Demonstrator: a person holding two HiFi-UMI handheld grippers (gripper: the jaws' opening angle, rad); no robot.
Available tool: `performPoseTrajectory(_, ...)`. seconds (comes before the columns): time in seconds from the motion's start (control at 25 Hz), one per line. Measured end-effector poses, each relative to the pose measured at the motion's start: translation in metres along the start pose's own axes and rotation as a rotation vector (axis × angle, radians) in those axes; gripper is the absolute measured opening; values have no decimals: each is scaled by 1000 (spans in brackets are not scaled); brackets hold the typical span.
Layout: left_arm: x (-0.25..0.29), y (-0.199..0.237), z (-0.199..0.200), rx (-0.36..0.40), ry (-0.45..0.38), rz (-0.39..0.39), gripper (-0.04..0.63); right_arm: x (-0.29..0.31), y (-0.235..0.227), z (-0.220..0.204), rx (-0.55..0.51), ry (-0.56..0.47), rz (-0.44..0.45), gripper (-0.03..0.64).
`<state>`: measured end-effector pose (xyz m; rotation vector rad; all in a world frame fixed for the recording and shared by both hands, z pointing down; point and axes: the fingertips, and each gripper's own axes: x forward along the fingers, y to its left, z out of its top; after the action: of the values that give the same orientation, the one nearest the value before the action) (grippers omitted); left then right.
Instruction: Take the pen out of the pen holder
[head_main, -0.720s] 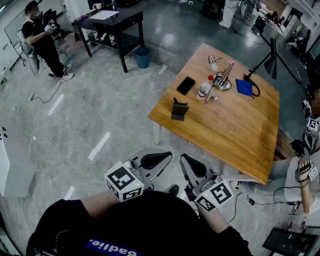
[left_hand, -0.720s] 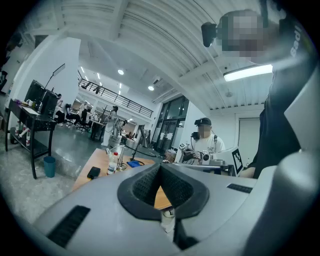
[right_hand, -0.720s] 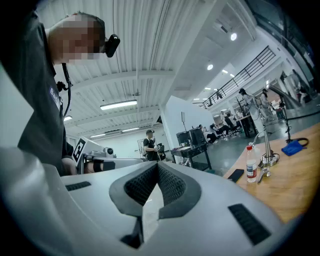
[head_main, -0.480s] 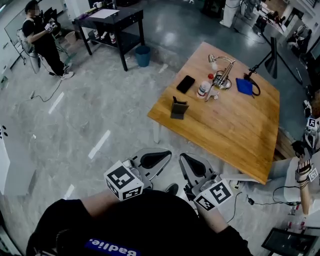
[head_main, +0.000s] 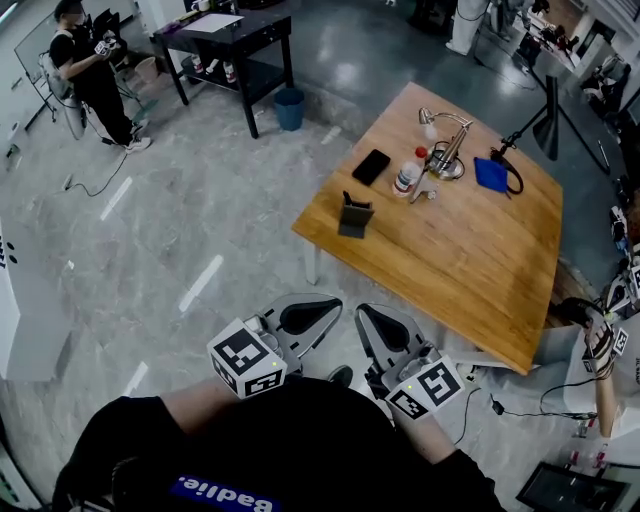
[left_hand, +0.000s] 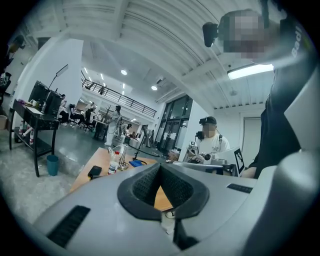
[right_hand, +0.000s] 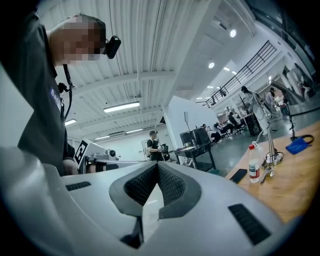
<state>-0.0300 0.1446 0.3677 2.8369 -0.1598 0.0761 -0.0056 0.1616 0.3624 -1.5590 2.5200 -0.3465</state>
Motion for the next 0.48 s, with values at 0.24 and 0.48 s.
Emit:
performPoseTrajectory(0.24, 16, -4, 2, 12, -8, 48, -2, -10, -14, 5, -8, -4, 39, 2)
performPoseTrajectory(0.48, 34, -7, -2, 17, -22, 111, -2, -22, -35, 4, -14, 3, 85, 3)
